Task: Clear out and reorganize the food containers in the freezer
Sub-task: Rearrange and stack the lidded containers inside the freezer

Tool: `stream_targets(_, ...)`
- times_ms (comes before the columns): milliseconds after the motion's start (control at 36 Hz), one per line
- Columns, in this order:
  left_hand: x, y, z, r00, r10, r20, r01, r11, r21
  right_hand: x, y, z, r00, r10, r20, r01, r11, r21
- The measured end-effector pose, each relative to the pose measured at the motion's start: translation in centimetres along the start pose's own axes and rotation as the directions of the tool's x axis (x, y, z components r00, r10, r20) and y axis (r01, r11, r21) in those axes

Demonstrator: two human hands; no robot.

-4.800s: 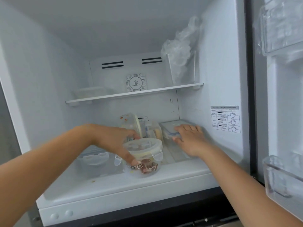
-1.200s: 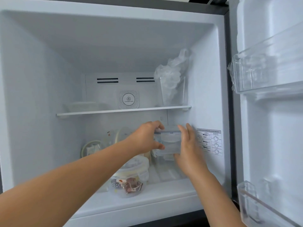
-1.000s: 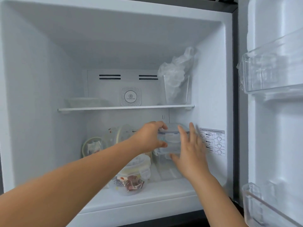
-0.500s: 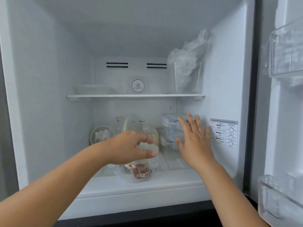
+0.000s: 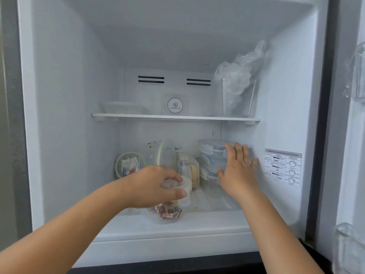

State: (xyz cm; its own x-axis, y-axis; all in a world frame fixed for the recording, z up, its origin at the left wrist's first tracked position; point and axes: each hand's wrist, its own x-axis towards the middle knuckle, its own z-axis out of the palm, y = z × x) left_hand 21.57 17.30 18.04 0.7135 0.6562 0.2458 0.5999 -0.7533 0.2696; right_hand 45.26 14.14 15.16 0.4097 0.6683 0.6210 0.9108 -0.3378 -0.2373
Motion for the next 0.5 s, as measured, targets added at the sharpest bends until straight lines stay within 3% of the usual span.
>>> stream_targets(194, -0.8, -0.9, -0.5, 0.999, 0.041, 0.01, -0.041, 0.999, -0.017, 1.0, -0.7, 0.0, 0.995, 0.045, 0.088, -0.04, 0.997, -0.059)
stream_targets(500, -2.4, -3.3, -0.9, 0.998, 0.054, -0.037, -0.054, 0.999, 0.006, 0.7, -3.0, -0.4, 0.994, 0.071, 0.086, -0.061, 0.991, -0.121)
